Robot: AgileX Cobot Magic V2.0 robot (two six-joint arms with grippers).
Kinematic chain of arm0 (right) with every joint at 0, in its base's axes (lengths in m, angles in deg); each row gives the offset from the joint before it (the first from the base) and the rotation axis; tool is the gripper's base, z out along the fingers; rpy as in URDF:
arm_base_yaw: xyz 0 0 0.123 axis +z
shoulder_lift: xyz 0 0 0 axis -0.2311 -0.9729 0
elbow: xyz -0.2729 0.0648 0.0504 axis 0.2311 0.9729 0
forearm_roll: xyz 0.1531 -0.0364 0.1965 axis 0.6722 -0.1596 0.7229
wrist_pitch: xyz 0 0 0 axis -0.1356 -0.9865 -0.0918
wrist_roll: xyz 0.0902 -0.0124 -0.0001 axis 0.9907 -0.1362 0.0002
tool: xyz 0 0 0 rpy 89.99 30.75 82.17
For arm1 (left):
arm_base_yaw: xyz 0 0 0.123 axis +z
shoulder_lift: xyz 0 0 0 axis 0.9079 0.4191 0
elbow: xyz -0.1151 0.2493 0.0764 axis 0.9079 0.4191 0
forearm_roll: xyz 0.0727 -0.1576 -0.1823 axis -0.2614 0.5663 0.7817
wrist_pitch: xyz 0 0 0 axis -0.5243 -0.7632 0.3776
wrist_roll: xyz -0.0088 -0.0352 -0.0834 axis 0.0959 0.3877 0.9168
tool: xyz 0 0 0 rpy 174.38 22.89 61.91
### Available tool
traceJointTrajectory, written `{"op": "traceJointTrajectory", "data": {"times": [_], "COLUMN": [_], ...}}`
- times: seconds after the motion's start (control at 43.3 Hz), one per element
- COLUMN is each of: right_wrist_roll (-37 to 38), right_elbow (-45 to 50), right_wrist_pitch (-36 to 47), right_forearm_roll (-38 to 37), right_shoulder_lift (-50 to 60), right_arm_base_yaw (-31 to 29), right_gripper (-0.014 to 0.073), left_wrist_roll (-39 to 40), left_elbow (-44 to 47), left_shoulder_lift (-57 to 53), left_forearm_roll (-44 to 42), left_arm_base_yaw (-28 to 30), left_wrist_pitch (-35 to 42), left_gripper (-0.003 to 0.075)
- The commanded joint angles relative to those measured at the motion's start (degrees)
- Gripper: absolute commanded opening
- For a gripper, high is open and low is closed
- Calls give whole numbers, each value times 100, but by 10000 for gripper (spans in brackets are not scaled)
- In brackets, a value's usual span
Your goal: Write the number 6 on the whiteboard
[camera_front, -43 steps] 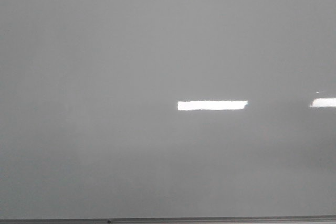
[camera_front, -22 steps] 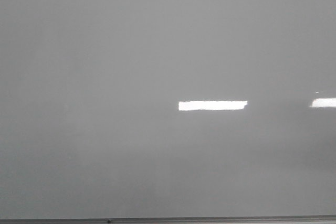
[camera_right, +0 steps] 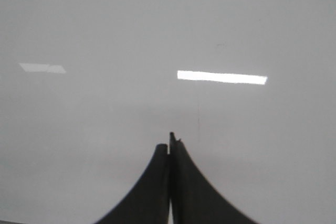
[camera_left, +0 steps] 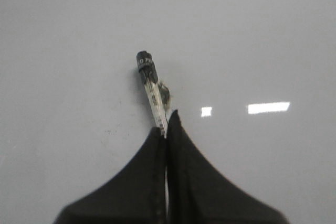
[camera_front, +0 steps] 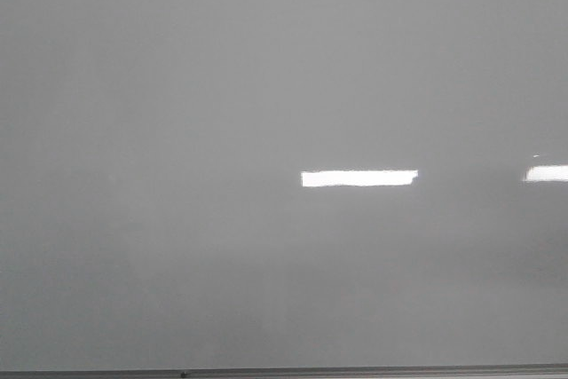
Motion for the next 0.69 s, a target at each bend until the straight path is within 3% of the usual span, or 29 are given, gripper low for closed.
{"op": "traceJointTrajectory", "data": {"times": [0.0,0.208,0.393,0.601,0.67], "right_wrist_roll": [-3,-3,-3,-3,-3], "right_elbow": [-243,-1322,-2232,-2477,-2477], "right_wrist_pitch": [564,-212,-542,-361,-385], "right_forearm_roll": [33,33,33,38,38], "right_shoulder_lift": [68,-141,-1209,-2025,-2042], "right_arm_base_yaw": [-10,-10,-10,-10,-10], "right_gripper": [-58,-58,-58,-57,-31], "left_wrist_roll": [10,10,10,10,10], "left_elbow": [-53,-1233,-2068,-2271,-2260], "left_shoulder_lift": [-74,244,1286,2006,2016], "left_forearm_roll": [420,485,393,145,145], "left_arm_base_yaw": [7,7,7,7,7], "left_wrist_pitch": [984,-104,-871,-840,-757], "left_gripper": [-20,-20,-20,-19,13]}}
